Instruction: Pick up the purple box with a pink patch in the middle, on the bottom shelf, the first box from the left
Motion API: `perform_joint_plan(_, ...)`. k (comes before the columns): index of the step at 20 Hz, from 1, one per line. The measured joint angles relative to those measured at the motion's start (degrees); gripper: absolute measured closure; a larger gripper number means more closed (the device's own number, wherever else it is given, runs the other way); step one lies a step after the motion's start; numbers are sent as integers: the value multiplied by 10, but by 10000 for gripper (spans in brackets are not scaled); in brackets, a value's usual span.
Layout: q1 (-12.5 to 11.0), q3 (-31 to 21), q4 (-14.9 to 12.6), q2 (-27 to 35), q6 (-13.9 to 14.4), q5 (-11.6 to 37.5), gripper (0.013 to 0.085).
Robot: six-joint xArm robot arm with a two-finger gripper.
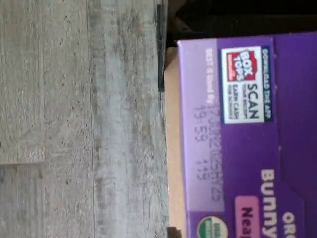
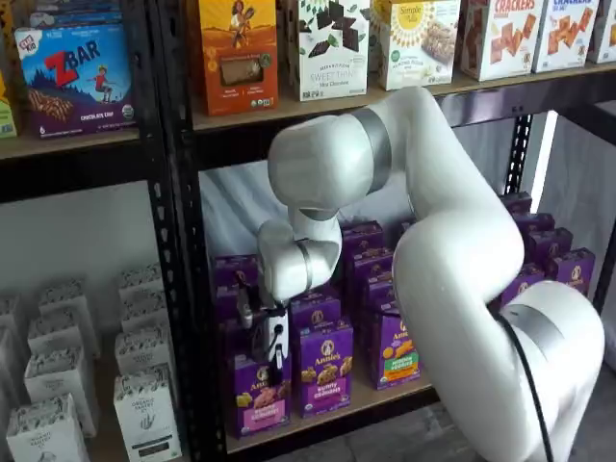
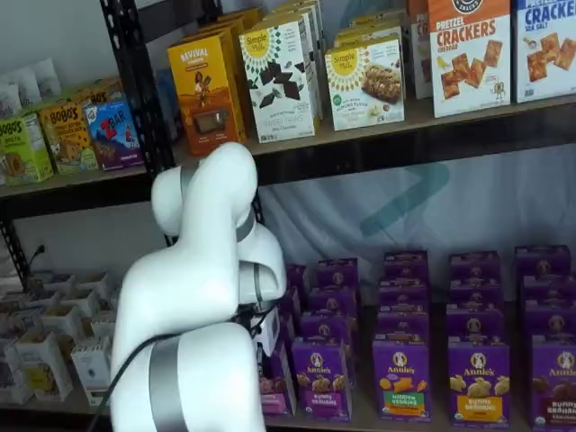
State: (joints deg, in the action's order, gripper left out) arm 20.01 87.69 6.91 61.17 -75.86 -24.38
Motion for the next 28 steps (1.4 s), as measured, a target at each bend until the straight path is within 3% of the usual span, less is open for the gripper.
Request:
perform_joint_plan(4,1,0,2,-1,-1,-2,650)
perform_joint_plan(17,4,-9,4,-9,0,-10,650)
perform_joint_plan(28,10,-71,3,-47,6,21,650)
